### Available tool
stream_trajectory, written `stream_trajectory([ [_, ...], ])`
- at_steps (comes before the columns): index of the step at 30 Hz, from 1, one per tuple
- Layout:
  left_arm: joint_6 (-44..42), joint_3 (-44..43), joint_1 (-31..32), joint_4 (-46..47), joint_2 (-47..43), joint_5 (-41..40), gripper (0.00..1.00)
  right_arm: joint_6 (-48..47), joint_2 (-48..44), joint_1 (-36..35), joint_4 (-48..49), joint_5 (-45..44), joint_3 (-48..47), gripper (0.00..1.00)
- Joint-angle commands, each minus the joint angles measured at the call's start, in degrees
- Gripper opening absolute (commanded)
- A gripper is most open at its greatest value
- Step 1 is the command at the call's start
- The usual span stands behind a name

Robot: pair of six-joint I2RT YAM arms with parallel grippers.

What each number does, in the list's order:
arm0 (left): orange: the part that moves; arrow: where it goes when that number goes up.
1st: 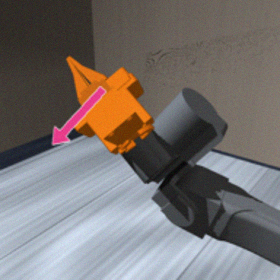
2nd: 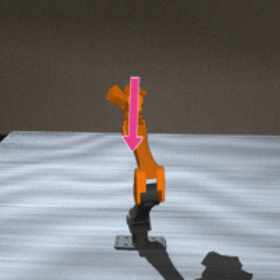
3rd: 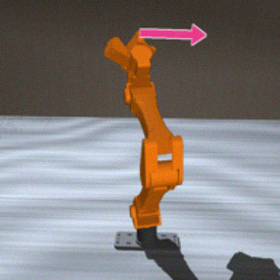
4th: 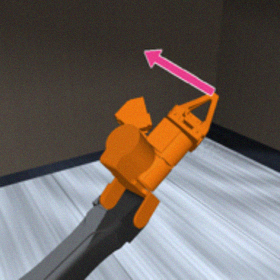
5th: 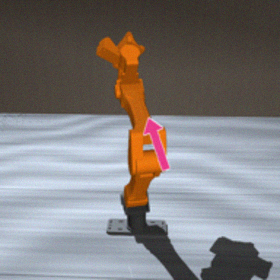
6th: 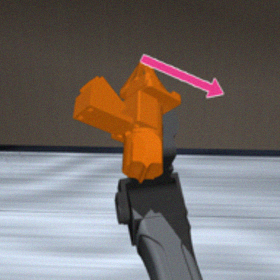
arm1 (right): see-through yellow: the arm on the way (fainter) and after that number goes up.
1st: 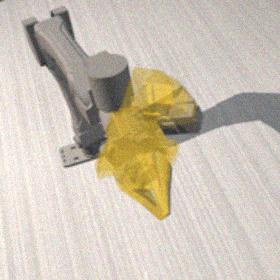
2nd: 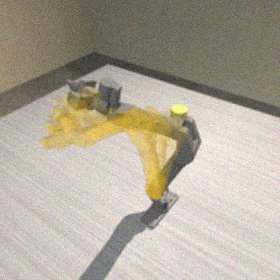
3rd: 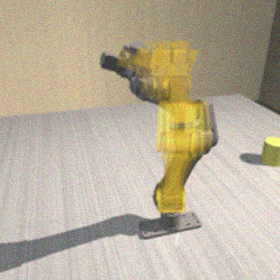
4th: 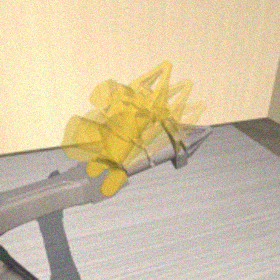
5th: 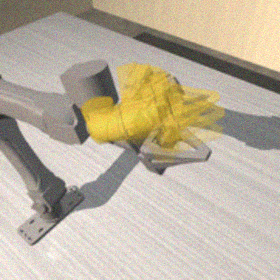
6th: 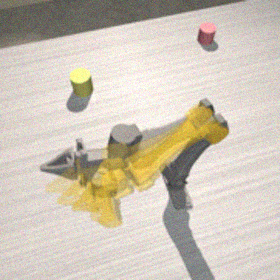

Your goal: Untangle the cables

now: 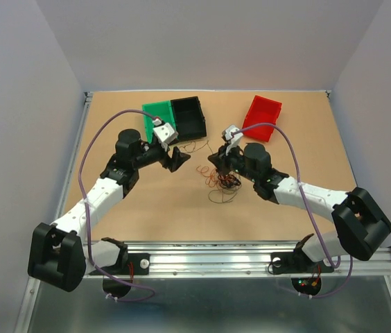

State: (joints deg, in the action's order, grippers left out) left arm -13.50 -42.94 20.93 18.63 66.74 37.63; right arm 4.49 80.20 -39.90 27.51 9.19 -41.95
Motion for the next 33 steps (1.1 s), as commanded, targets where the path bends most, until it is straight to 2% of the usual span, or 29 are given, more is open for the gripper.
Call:
stream_trajectory([
  [1, -2.1, -0.7, 0.3, 2.2, -1.1, 7.1, 0.8, 3.0, -1.9, -0.7, 2.2, -1.0, -4.9, 0.01],
  [4, -2.2, -0.6, 0.6, 2.3, -0.6, 8.7, 0.78, 5.2, -1.8, -0.9, 2.5, -3.0, -6.1, 0.01],
  [7, -3.5, -0.5, 2.1, 2.0, 0.1, 10.5, 0.68, 7.5, -1.8, -1.2, 3.6, -5.5, -6.6, 0.01],
  [11, -4.1, -0.5, 6.3, 2.6, 1.4, 8.1, 0.63, 9.4, -1.8, -2.2, 4.2, -8.7, -7.1, 0.01],
  [17, 0.4, -1.2, 8.1, 8.3, 5.4, 5.7, 0.58, 13.5, -2.3, -3.1, 7.4, -14.4, -6.6, 0.0],
  [21, 1.5, -3.2, 8.3, 9.5, 10.0, 5.6, 0.47, 15.9, -3.5, -3.3, 12.6, -12.9, -4.4, 0.01],
  [28, 2.3, -4.4, 8.3, 11.0, 13.3, 6.5, 0.42, 17.6, -3.1, -3.8, 14.0, -10.8, -5.2, 0.0],
  [33, 3.0, -3.6, 8.3, 12.7, 11.9, 8.5, 0.42, 18.0, -2.3, -4.5, 15.4, -10.1, -5.9, 0.01],
])
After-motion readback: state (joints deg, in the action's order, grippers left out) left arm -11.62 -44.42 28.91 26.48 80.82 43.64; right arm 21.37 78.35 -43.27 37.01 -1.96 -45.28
